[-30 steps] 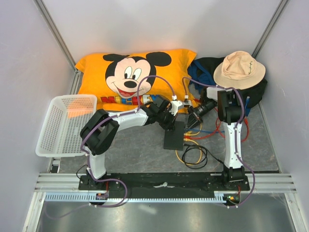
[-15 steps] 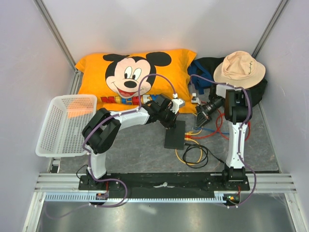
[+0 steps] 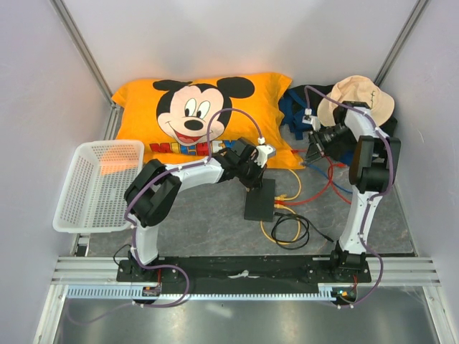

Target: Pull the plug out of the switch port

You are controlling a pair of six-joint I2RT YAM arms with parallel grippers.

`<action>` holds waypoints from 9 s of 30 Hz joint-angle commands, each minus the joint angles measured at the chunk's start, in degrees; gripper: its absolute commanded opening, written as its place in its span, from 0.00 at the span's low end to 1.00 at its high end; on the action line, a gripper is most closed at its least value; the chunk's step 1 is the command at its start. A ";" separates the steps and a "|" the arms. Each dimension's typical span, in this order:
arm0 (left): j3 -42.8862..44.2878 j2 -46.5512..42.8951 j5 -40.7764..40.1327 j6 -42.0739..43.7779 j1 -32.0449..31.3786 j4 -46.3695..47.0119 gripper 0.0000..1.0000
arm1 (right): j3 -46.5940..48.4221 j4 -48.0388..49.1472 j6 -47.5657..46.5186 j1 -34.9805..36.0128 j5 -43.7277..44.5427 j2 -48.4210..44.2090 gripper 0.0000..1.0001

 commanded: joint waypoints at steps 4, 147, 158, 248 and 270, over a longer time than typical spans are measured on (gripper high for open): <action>-0.79 1.86 -5.73 2.68 -0.49 -5.25 0.02 | -1.28 3.90 12.28 -6.30 11.07 -6.12 0.00; -19.51 -10.71 -3.45 7.95 -2.25 -2.52 0.02 | -25.02 8.65 6.15 19.27 -13.52 6.79 0.54; -19.95 -11.59 -3.44 8.48 -2.51 -2.17 0.02 | -23.17 13.56 13.69 15.24 -11.95 6.26 0.53; -17.49 -6.50 -2.65 9.09 -4.09 -3.49 0.02 | -10.25 -5.06 -6.76 10.05 -0.07 15.58 0.00; -17.31 -6.05 -3.18 9.44 -5.15 -3.58 0.02 | 0.82 -5.85 -0.96 7.85 -3.94 -8.13 0.00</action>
